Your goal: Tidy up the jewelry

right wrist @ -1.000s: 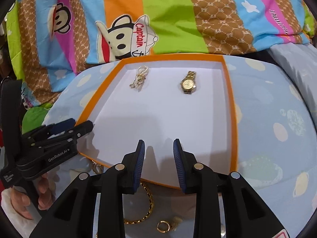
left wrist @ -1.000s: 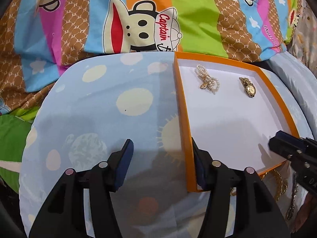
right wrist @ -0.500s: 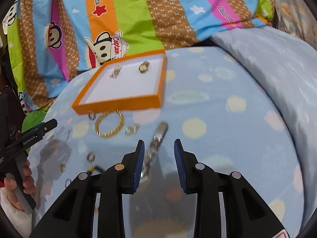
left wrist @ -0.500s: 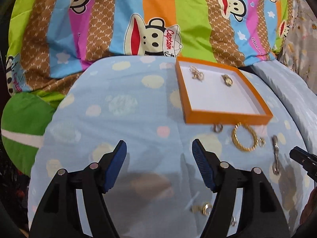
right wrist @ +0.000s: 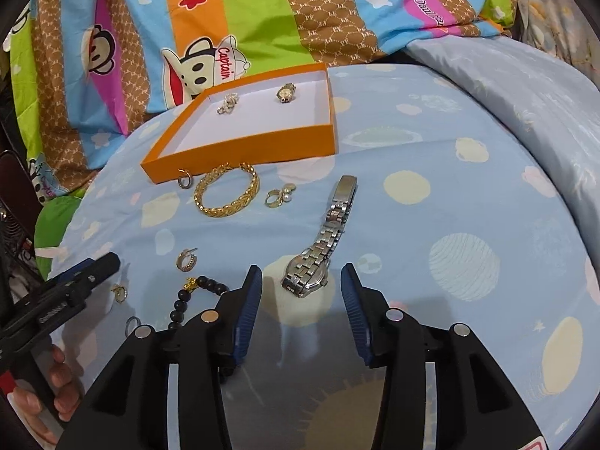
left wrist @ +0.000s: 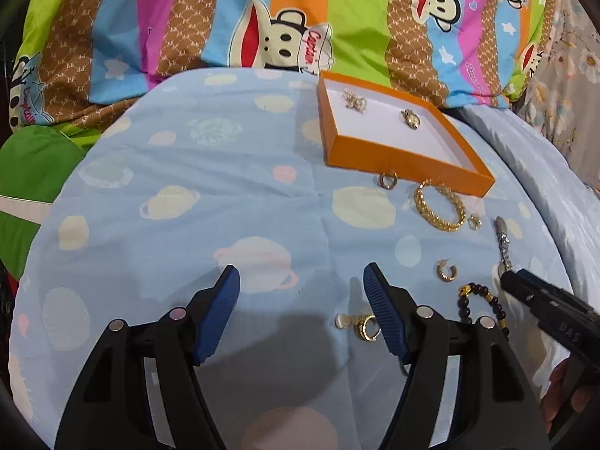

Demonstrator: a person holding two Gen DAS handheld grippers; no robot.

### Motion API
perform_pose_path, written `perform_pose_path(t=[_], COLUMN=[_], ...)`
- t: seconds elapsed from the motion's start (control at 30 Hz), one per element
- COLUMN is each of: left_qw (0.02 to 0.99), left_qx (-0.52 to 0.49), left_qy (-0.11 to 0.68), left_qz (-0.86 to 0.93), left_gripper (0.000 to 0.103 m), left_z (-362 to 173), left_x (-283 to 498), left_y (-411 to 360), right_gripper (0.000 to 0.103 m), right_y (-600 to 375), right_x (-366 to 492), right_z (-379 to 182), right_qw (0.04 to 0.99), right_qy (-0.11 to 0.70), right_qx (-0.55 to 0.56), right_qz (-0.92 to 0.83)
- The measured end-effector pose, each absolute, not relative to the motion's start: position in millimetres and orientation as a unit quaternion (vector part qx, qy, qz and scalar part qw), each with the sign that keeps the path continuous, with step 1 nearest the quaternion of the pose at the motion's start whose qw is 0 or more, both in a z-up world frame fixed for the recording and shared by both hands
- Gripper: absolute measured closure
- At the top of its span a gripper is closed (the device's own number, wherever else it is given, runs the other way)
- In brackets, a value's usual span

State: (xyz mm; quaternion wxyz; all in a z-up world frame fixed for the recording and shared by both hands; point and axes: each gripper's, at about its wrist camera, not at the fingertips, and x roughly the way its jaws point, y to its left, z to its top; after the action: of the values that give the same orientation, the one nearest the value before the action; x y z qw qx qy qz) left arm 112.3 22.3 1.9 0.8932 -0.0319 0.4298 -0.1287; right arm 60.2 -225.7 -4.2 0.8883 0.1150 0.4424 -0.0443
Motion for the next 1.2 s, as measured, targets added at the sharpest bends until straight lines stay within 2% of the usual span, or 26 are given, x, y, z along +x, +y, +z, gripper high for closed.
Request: perform_pose_path(t=[0.07,0.13,0.17,0.47,0.7,1.07,1.2], left_qw=[0.892,0.892,0.893,0.892,0.892,0.891,0.892], left_qx=[-0.029,-0.026,-0.026,-0.034,-0.034,-0.042,-0.039], left_qy=[0.432,0.432,0.431,0.432,0.432,0.432,0.431], left_qz=[-0.129,-0.129,-0.130,-0.131,-0.132,-0.134,-0.135], left_gripper=[0.035,0.035,0.035,0.035,0.035,0.035,0.035], left_z=[0.6,0.5,0.6,-0.6,-0.1,-0.5,0.0], left_x=[113.3,113.0,112.9,113.4,112.8,112.8,111.4], left_y=[20.4,20.1,19.7,22.9,22.4,23.3,22.6], right_gripper=[0.060,0.069,0.078,0.079,0.078,0.076,0.071], right_y=[-218.9,-214.9,-214.7,-229.1,-224.6,-231.3,-232.8], right_x=[60.4,60.6,60.5,44.3,33.2,45.3,45.1], right_z=[-5.0,-5.3,-5.5,7.9,51.5,7.9,4.9], right_qw=[0.891,0.892,0.892,0.888,0.907,0.895,0.896], right_qy=[0.442,0.442,0.443,0.445,0.407,0.435,0.433], right_qx=[0.091,0.069,0.066,0.110,0.110,0.097,0.097], right_qz=[-0.054,-0.067,-0.067,-0.041,-0.016,-0.029,-0.028])
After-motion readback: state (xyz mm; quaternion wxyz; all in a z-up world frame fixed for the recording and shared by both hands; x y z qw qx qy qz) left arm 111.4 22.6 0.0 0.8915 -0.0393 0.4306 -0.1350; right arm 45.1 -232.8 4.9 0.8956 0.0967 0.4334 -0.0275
